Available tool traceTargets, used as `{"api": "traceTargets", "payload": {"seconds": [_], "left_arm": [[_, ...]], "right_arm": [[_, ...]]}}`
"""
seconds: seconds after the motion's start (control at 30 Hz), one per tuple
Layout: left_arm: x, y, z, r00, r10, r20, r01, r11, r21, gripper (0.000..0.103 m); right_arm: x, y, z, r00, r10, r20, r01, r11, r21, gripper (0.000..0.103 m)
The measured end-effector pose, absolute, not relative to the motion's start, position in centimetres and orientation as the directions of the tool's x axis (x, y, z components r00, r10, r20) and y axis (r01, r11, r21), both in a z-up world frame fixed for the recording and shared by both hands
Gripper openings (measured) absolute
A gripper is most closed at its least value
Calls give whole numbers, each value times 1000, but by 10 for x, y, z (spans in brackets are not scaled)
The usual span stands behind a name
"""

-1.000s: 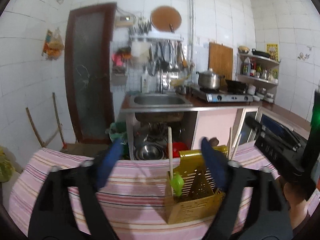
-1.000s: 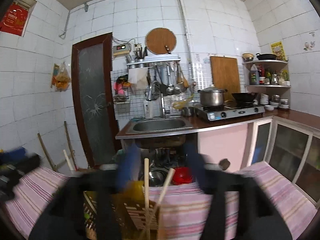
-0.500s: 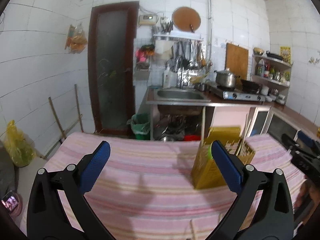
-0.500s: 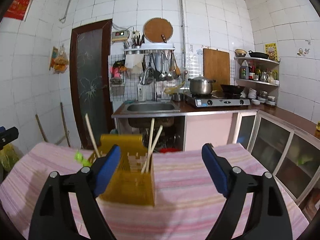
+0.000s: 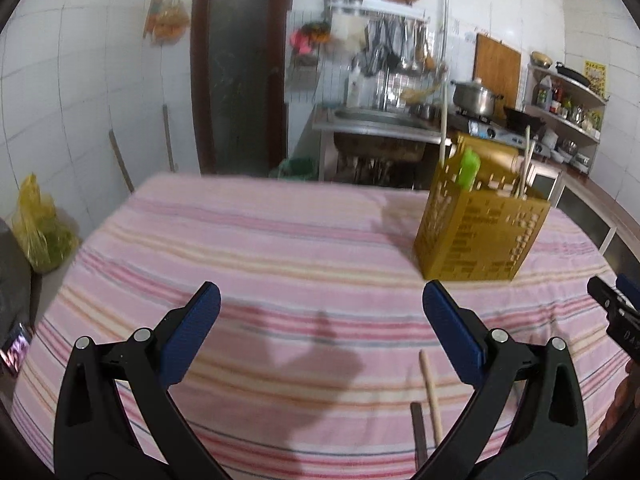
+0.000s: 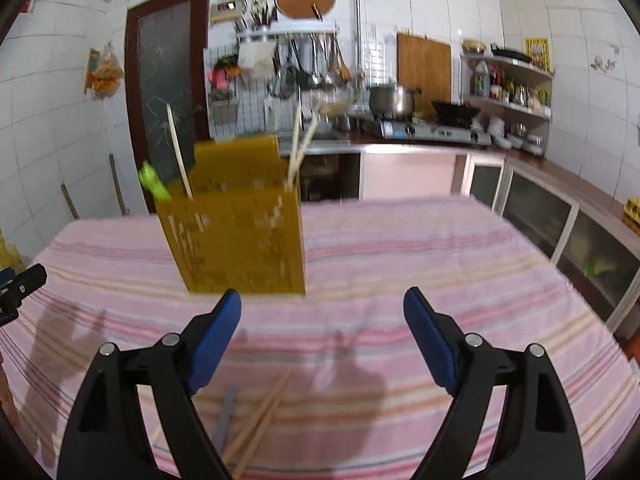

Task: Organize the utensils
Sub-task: 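Move both open tools back down to the loose utensils on the cloth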

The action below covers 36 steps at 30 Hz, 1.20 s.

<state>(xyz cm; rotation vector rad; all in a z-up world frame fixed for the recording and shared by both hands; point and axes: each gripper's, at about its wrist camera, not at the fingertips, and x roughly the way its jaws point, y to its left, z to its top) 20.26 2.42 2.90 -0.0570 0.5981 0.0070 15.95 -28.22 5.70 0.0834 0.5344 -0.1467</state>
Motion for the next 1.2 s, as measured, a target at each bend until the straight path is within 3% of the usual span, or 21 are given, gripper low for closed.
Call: {"api": "traceTargets", "payload": {"seconds": [0.27, 0.8, 0.97, 1.17, 1.2], "left_arm": [[214, 6, -9, 756, -31, -654, -6, 999, -53, 98], [217, -24, -41, 670, -79, -738, 52, 997, -59, 98], [217, -31, -43, 660, -71, -748, 65, 997, -38, 98], [216, -40, -47, 646, -84, -759, 94, 995, -30, 98], [215, -40, -47, 644, -83, -760, 95, 995, -28, 98]], "right_arm": [[168, -285, 8, 754, -108, -647, 199, 978, 69, 82], [160, -260, -12, 642, -123, -757, 179, 984, -9, 81], [164, -251, -14, 622, -111, -775, 159, 987, -14, 60], [166, -241, -13, 618, -62, -784, 125, 992, 20, 22], [167, -240, -13, 619, -58, -783, 120, 993, 22, 20]]}}
